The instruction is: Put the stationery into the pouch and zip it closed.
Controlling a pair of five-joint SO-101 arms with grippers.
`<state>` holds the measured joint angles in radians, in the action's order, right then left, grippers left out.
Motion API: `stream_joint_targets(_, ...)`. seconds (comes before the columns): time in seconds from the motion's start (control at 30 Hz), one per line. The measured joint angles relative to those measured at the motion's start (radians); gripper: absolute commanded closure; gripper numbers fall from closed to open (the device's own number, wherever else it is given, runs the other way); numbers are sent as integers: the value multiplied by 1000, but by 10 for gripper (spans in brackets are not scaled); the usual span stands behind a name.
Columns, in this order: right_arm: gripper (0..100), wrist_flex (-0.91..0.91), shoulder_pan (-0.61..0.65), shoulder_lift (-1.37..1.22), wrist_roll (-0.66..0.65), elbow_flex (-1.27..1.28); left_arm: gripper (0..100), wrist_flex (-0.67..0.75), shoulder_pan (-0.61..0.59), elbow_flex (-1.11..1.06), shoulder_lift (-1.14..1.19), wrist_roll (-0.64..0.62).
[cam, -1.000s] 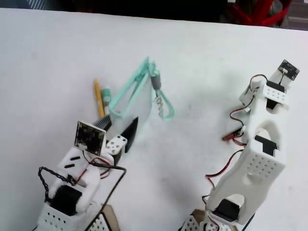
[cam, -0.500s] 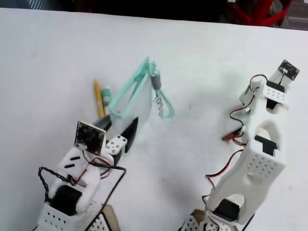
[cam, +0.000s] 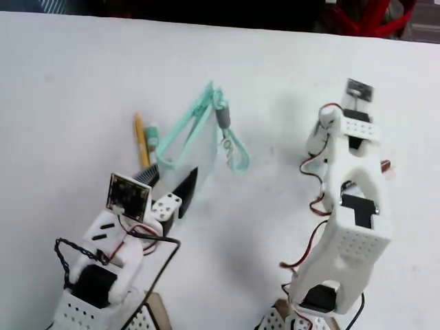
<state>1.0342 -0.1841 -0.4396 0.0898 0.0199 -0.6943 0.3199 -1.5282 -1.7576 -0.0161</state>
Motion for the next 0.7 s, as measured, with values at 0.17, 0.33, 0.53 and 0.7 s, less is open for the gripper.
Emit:
stream_joint_targets(0.17,914,0,31,0,-60,0,814,0,0,0,0,0)
stream_joint_targets(0.33,804,20,31,0,-64,2,815,0,0,0,0,0)
stream_joint_targets(0.53,804,9,31,0,-64,2,815,0,0,0,0,0)
stream_joint_targets(0.7,804,-49,31,0,-64,2,815,0,0,0,0,0)
